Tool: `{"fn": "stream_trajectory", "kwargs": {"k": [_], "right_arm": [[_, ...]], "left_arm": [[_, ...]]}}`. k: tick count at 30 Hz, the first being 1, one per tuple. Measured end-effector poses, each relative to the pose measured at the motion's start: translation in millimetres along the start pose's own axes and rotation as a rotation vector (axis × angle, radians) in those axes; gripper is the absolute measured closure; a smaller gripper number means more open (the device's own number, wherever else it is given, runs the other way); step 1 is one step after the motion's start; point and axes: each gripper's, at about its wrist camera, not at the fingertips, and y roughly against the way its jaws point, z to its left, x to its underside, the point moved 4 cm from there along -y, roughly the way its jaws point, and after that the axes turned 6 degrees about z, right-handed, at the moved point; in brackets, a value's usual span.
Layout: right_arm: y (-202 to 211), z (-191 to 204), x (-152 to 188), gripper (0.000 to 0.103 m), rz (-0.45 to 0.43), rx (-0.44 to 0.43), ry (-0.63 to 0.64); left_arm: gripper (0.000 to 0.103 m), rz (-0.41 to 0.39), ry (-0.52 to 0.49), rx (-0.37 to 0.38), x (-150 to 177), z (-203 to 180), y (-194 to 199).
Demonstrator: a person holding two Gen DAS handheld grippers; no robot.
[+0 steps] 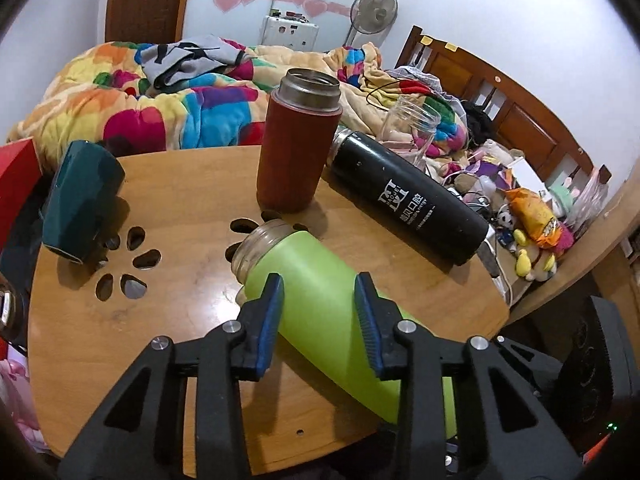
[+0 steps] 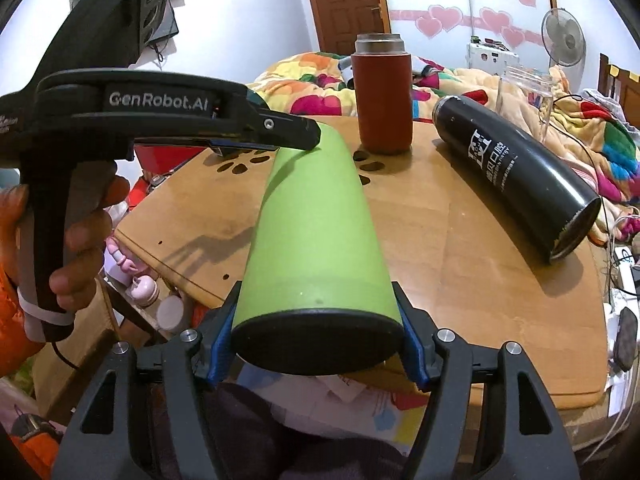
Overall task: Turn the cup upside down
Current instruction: 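Lift the green tumbler with the left tool and tilt it onto its side, then rotate the tumbler with the left tool until its black lid faces down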
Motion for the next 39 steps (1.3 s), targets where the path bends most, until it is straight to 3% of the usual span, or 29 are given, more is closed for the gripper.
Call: {"fn": "stream_trajectory", "kwargs": {"k": [6,18,24,30,39], "right_arm": [[25,6,-7,0.040,-0.062,0.016,0.012],[72,32,-58,0.040,-0.222,0.024,0.088],[78,45,-78,0.040,-0.261,0.005,0.144],[74,47,-95,0.040,-0.240,-0.012,0.153],[69,43,-117,0.040,-0.182,0.007,0.142]], "left_arm": [[0.073,-0.017,-0.015,0.023,0,-5,15],[0.073,-0.110,-0.097,0.085,-9,-30,68],[0.075,-0.122,-0.042,0.152,-24,-17,78],[0.075,-0.149,-0.012,0.116,-31,3,88],[0.072,-0.183,-0.030,-0.006,-25,28,105]]}}
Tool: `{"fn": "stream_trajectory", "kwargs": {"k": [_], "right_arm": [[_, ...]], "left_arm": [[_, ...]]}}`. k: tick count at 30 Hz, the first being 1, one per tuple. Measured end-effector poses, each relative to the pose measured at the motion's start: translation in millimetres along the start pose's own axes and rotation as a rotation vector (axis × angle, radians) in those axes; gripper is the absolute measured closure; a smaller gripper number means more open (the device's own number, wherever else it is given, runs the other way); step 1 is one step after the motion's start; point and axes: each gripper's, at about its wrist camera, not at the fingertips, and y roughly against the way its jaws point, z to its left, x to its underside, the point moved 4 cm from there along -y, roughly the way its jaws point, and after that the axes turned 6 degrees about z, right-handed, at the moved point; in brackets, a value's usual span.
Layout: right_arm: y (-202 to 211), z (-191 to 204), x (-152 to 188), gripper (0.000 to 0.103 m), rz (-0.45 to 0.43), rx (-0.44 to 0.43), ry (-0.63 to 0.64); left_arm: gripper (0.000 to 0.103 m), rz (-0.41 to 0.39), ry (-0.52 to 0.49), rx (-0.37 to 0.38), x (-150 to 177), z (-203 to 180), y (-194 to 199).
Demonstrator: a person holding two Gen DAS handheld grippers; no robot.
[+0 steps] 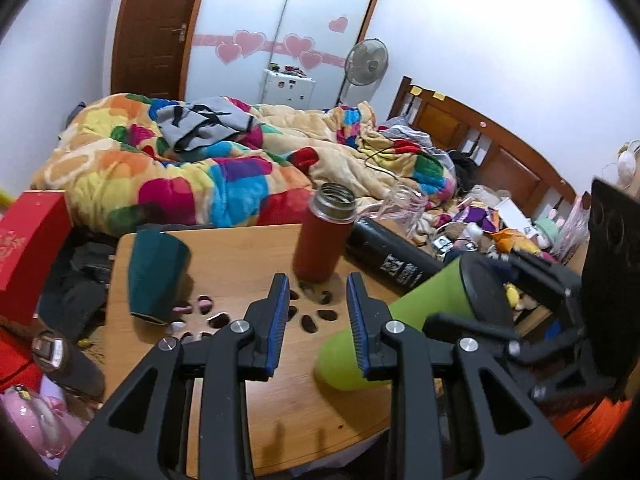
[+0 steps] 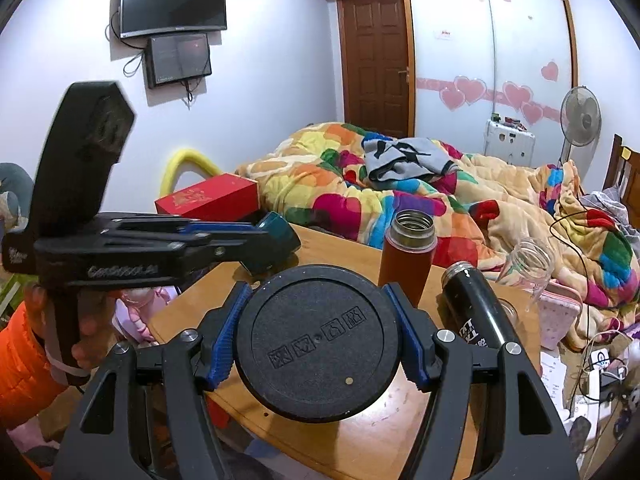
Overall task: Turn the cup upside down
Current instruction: 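Rotate the tumbler with the left tool until its black lid faces down, then set the inverted tumbler on the table and open the left tool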
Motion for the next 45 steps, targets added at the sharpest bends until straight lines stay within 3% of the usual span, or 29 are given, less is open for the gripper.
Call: {"fn": "stream_trajectory", "kwargs": {"k": [5,16,26,33,36,40,45], "right_arm": [[-13,3,-14,0.040,0.043,-0.002,0.019],[-40,7,-36,0.040,0.114,0.030,0.006],[-45,9,-42,0.040,0.127,0.046,-0.006],[-42,7,-41,0.040,0.130,0.034,-0.031],[-36,9,-40,0.039,0.115,0.042,-0.025],[-15,11,-40,0.025,0.065,0.052,-0.025],[25,8,-42,0.024,-0.011,0.069,-0.056]], "left_arm": [[0.059,-0.015,0.033,-0.036,4,17,6],[0.052,-0.031,0.065,-0.057,7,32,15],[0.043,-0.027,0.060,-0.064,10,30,14],[0.043,-0.032,0.055,-0.077,9,30,17],[0.043,-0.048,0.048,-0.080,6,27,25],[0.040,-0.096,0.022,-0.096,1,13,44],[0.026,-0.187,-0.025,-0.109,-6,-12,75]]}}
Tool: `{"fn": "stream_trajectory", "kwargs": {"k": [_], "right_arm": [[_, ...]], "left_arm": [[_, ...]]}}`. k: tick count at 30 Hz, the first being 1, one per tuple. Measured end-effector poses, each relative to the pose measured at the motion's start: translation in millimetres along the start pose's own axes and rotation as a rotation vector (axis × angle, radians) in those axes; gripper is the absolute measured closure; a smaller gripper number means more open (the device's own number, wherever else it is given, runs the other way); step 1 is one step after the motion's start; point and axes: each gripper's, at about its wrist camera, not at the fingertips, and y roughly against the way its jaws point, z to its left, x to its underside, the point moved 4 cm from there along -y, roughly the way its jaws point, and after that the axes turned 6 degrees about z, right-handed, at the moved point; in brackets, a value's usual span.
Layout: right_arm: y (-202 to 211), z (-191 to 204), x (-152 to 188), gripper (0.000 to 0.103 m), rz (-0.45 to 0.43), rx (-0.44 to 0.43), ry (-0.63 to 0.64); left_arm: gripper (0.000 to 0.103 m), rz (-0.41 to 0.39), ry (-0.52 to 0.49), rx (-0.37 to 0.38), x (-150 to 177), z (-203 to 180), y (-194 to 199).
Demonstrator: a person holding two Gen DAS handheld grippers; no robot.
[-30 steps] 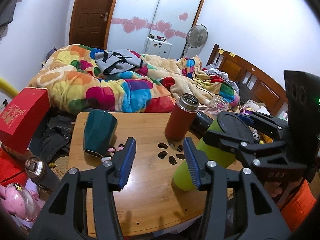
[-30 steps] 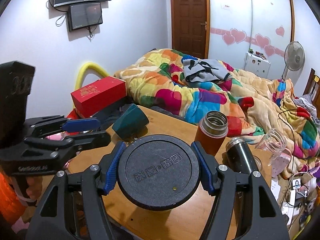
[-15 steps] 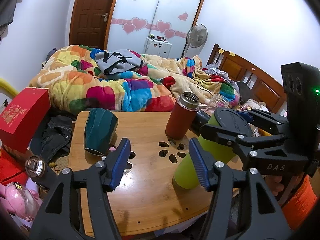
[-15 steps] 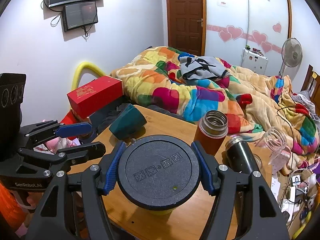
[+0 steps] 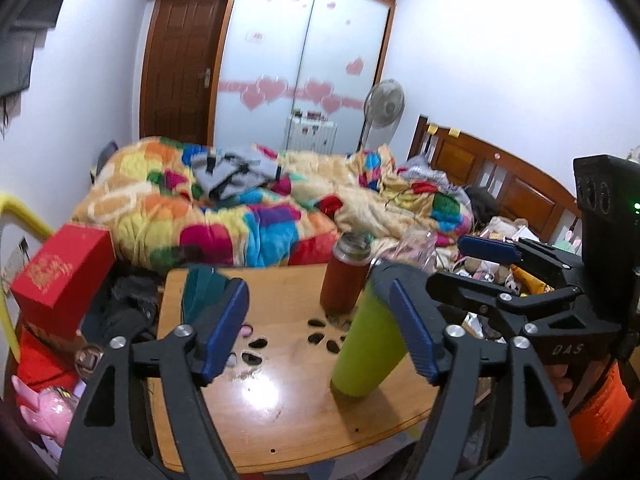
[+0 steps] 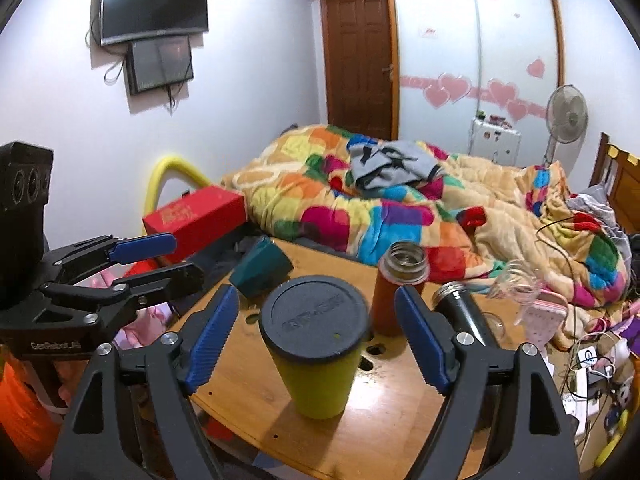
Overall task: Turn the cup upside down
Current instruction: 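Set the inverted tumbler on the table and open the left tool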
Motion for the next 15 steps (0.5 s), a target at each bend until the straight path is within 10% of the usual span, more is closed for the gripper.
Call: {"fn": "stream_trajectory", "kwargs": {"k": [6,15], "right_arm": [[45,-10,1,0.018,-0.076,0.061,-0.039],[105,-19,14,0.000,-0.162,0.160,-0.095]], "left_arm": [[0.003,-0.090,-0.010,-0.017,-9,-22,38],[0.000,-0.154,-0.016,-0.122,-5,-47,81]]}}
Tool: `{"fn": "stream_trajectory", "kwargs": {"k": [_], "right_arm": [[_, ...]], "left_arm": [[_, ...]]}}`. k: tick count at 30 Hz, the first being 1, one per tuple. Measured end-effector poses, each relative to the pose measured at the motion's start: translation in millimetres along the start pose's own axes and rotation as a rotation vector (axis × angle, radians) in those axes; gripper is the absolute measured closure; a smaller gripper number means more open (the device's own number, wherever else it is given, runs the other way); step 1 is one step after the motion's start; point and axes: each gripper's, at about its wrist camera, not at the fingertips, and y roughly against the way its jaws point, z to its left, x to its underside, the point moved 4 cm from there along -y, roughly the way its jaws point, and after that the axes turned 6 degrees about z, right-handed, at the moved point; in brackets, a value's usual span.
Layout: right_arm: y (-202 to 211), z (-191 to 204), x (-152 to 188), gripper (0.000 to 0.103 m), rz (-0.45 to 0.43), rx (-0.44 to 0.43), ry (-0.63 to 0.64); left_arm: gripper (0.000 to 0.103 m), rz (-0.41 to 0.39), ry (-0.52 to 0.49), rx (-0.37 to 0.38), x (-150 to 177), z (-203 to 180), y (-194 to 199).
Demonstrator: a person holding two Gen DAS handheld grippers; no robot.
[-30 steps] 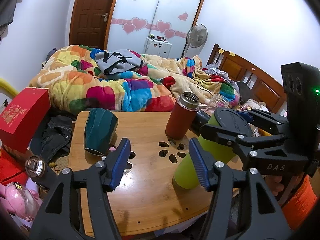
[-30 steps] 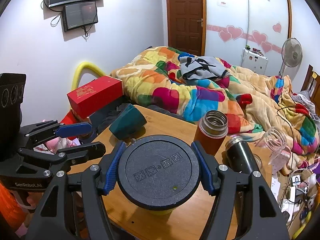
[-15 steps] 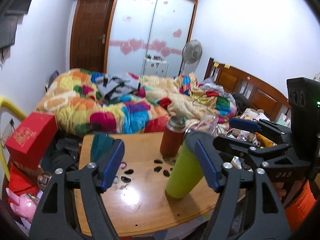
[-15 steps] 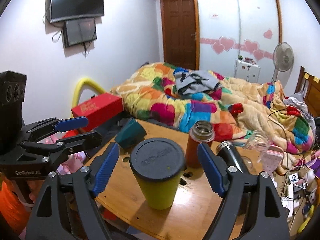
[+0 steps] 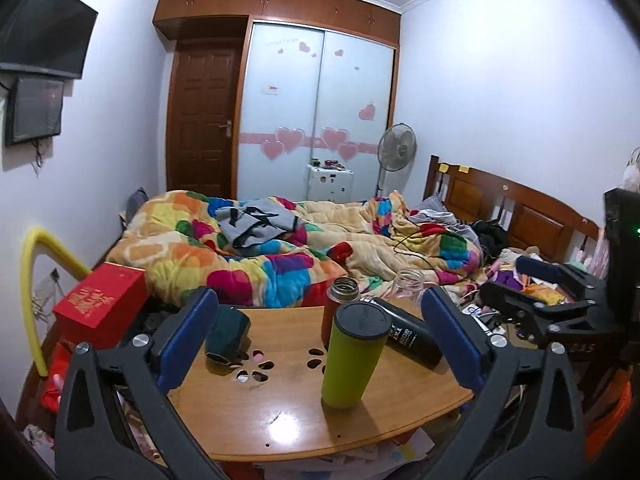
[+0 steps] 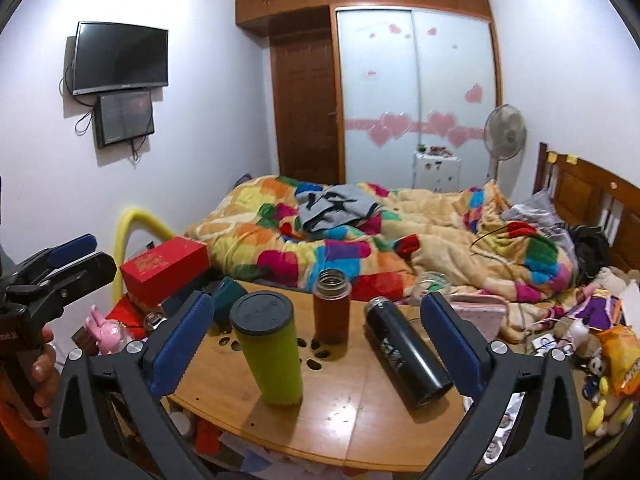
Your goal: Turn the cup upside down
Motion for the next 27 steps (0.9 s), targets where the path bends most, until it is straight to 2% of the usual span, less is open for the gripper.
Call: {"fn": "stream_trajectory", "kwargs": {"k": [8,17,27], "right_arm": [[32,-1,13,0.000,-0.019,0.009,-0.034],[42,-3,22,0.000,-0.018,0.027,-0.042],[45,-2,24,0.000,-0.017,0.026,-0.045]], "left_arm": [[0.000,-0.016,-0.031,-0.032,15,-18,14],[0.000,-0.021,-0.046,-0.037,18,-30,20],[0.000,-0.020,-0.034,-0.043,18,-25,18]]}}
